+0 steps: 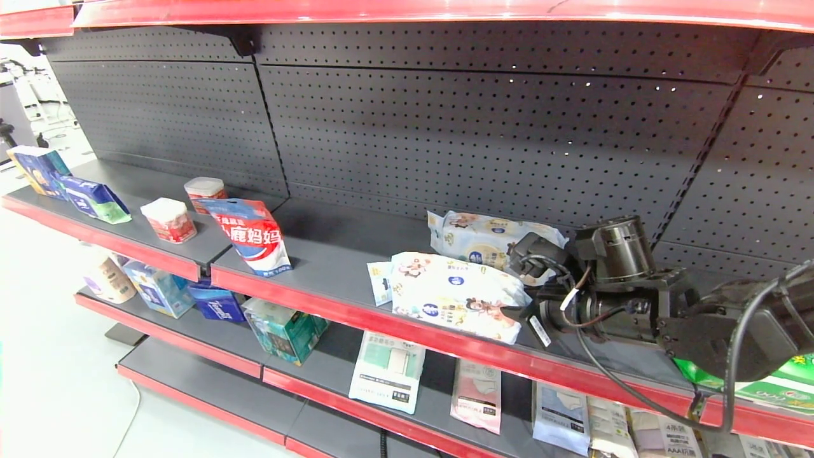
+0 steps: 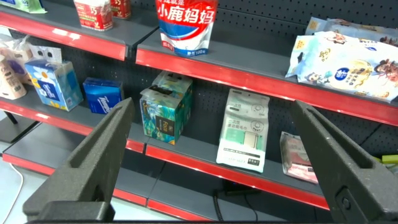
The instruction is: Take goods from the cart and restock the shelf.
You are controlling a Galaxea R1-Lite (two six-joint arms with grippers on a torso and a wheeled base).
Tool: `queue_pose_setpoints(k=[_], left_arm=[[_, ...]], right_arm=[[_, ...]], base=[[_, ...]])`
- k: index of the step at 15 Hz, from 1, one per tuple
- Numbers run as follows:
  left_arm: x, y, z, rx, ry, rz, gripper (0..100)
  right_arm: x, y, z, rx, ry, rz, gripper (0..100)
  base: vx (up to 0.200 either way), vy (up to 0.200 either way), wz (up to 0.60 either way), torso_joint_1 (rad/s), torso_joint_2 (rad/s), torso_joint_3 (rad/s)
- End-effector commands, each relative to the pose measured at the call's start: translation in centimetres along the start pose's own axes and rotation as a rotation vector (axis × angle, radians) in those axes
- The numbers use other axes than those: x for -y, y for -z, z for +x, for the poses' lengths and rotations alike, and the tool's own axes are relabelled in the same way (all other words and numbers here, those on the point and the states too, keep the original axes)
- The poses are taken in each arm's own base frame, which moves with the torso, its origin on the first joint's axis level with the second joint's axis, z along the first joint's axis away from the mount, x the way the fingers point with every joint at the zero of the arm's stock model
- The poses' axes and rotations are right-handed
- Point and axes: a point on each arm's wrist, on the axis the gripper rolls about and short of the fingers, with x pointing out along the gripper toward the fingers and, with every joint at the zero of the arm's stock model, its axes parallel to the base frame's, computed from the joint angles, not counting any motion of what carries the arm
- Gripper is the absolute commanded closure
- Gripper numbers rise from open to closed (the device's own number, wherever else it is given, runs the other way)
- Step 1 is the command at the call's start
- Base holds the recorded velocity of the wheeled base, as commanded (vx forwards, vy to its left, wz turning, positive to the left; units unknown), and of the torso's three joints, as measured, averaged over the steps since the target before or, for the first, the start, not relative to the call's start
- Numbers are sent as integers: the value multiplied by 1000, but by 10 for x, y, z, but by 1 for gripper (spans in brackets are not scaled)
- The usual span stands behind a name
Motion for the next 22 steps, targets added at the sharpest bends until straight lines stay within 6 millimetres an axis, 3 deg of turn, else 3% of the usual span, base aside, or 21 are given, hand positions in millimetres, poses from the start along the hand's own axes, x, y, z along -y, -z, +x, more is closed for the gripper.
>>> queue_pose_setpoints(k=[1,19,20,22], left_arm=[[0,0,0,-1,0,-1,0],[0,0,0,-1,0,-1,0],[0,0,0,-1,0,-1,0],[0,0,0,1,0,-1,0]], right_arm=[[0,0,0,-3,11,-2,100],[-3,1,-4,-19,38,-6,100],[-4,2,-3,-21,36,-9,0],[-4,2,-3,-19,35,-6,0]], base=[[0,0,0,0,0,0],[0,0,0,0,0,0],[0,0,0,0,0,0],[0,0,0,0,0,0]])
